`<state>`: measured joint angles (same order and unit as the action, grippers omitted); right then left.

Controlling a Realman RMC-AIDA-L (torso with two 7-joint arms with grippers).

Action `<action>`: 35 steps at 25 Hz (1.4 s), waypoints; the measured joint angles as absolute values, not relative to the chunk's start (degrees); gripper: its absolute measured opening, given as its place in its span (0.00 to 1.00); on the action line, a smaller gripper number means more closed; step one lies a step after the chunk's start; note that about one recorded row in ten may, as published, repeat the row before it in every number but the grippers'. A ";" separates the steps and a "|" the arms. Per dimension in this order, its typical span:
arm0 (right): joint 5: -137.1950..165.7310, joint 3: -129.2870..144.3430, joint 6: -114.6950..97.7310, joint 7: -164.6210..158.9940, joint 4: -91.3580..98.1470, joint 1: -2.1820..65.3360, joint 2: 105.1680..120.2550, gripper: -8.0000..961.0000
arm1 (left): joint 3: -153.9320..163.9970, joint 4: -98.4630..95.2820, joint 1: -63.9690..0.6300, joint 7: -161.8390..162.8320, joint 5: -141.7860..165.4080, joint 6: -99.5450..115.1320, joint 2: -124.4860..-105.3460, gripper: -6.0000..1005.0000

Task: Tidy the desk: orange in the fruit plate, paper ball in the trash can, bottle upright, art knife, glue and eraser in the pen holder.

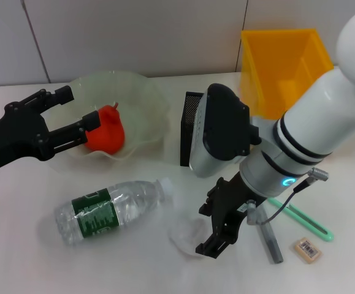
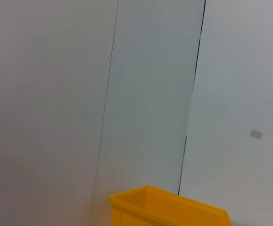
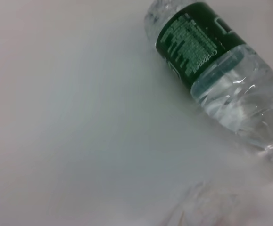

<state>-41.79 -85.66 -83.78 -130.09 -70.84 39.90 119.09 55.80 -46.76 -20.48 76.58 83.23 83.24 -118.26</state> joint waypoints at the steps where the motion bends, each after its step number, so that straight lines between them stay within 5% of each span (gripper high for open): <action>1: -41.76 -84.90 -83.02 -130.24 -69.90 40.26 119.09 0.78 | 55.81 -46.76 -20.48 76.57 83.24 83.29 -118.27 0.84; 11: -41.73 -83.33 -81.92 -131.60 -68.73 40.87 119.13 0.78 | 56.63 -46.76 -20.47 76.55 83.72 82.90 -118.30 0.84; 16: -41.63 -83.32 -81.93 -132.48 -68.81 40.78 119.17 0.59 | 56.68 -46.76 -20.48 76.55 83.89 82.81 -118.30 0.84; 35: -38.38 -99.37 -89.05 -136.03 -98.44 30.20 119.18 0.55 | 57.57 -46.66 -20.39 75.68 84.03 82.91 -118.41 0.84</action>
